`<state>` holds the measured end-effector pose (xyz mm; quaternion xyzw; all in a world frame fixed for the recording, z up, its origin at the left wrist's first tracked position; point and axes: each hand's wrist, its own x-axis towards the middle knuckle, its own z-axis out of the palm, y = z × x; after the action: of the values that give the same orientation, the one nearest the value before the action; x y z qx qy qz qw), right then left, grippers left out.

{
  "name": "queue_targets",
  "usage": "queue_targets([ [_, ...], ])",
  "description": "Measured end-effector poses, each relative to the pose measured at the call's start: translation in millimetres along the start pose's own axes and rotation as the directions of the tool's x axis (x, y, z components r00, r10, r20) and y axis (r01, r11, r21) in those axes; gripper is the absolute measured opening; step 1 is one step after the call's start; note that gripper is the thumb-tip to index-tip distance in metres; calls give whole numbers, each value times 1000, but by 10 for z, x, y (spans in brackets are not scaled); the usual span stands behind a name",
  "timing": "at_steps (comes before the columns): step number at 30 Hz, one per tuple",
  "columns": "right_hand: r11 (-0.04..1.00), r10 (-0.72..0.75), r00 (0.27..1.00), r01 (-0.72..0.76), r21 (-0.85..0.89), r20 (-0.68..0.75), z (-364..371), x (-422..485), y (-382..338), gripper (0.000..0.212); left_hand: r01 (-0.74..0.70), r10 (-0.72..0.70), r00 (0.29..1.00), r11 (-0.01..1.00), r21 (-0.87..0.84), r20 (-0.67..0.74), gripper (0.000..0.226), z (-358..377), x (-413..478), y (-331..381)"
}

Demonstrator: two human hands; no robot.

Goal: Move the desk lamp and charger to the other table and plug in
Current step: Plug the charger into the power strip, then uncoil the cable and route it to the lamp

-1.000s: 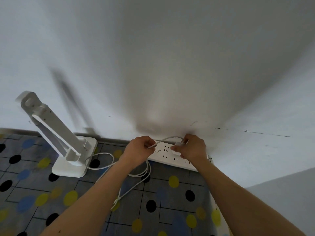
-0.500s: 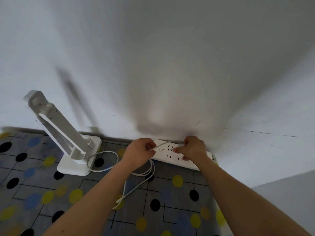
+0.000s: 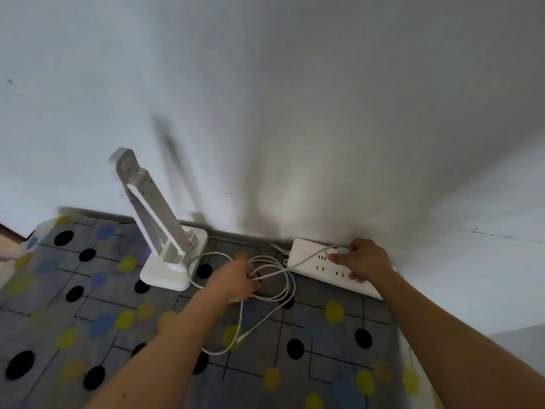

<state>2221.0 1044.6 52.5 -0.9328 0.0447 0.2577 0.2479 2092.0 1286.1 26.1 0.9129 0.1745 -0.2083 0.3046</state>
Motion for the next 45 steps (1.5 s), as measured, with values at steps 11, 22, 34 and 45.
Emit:
queue_targets([
  [11,721,-678,725,622,-305,-124,-19,-827,-375,61,-245,231,969,911,-332,-83,7,-560,-280,383],
  [22,819,-501,825,550,165,-261,-186,-1019,-695,12,-355,301,913,919,-172,-274,16,-866,-487,669],
  [34,791,-389,910,410,453,-143,-330,-959,-436,8,-171,123,977,939,-298,-175,17,-733,-465,326],
  [45,766,-393,900,433,475,-186,-527,-874,-287,26,-250,250,966,862,-440,-59,7,-998,-618,564],
])
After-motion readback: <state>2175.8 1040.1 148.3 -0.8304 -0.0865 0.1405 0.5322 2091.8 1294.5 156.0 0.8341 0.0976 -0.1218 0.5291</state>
